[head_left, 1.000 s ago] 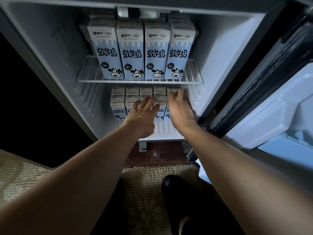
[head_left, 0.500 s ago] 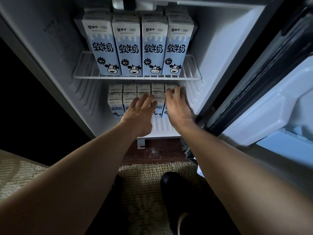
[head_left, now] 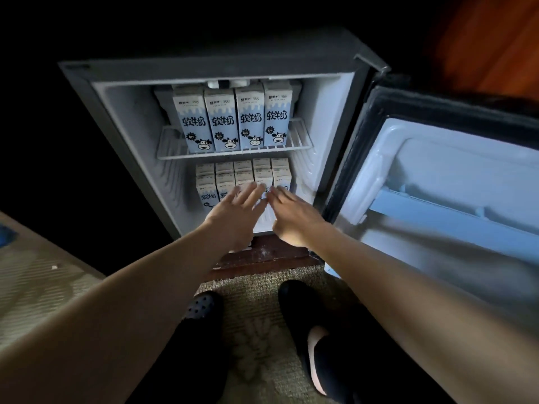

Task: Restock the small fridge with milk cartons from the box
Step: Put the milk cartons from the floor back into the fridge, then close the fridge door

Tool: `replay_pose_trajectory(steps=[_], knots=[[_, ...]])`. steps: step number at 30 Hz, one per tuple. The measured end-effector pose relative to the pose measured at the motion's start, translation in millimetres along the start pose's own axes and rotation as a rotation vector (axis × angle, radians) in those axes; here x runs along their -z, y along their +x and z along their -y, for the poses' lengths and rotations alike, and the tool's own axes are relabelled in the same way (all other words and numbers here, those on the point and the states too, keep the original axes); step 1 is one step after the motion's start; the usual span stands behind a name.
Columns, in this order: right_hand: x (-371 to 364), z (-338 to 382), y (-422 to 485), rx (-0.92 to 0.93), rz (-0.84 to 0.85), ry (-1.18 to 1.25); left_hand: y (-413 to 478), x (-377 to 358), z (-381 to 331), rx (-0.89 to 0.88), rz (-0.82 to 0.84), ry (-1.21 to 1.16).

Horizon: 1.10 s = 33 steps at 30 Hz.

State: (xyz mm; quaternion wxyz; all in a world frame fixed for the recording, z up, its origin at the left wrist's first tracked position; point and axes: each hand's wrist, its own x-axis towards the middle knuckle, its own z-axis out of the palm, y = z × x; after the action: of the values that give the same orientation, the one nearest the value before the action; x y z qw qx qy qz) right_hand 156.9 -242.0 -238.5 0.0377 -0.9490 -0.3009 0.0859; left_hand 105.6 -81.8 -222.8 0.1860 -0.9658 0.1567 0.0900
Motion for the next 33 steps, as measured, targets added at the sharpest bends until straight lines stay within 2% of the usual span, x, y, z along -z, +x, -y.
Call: replay_pose_trajectory(steps=[5,8,13,20,25,29,33], knots=[[42,21,-64,0.025,-0.055,0.018,-63,41,-24,0.0,-0.08,-0.066],[72,26,-116,0.056,-0.115,-0.017,-96,68,-31,-0.033,-0.116,-0.029],[114,11,-218,0.054,-0.248,-0.032,-127,128,-50,-0.084,-0.27,-0.109],[162,-36,-301,-0.077,-0.404,-0.122,-126,207,-110,-0.138,-0.398,-0.262],[195,-89,-322,-0.19,-0.482,-0.179,-107,241,-147,-0.171,-0.376,-0.32],[208,-111,-322,-0.309,-0.452,-0.147,-102,246,-159,-0.165,-0.336,-0.322],[203,-132,-315,-0.486,-0.32,-0.123,-101,249,-162,-0.159,-0.308,-0.347]])
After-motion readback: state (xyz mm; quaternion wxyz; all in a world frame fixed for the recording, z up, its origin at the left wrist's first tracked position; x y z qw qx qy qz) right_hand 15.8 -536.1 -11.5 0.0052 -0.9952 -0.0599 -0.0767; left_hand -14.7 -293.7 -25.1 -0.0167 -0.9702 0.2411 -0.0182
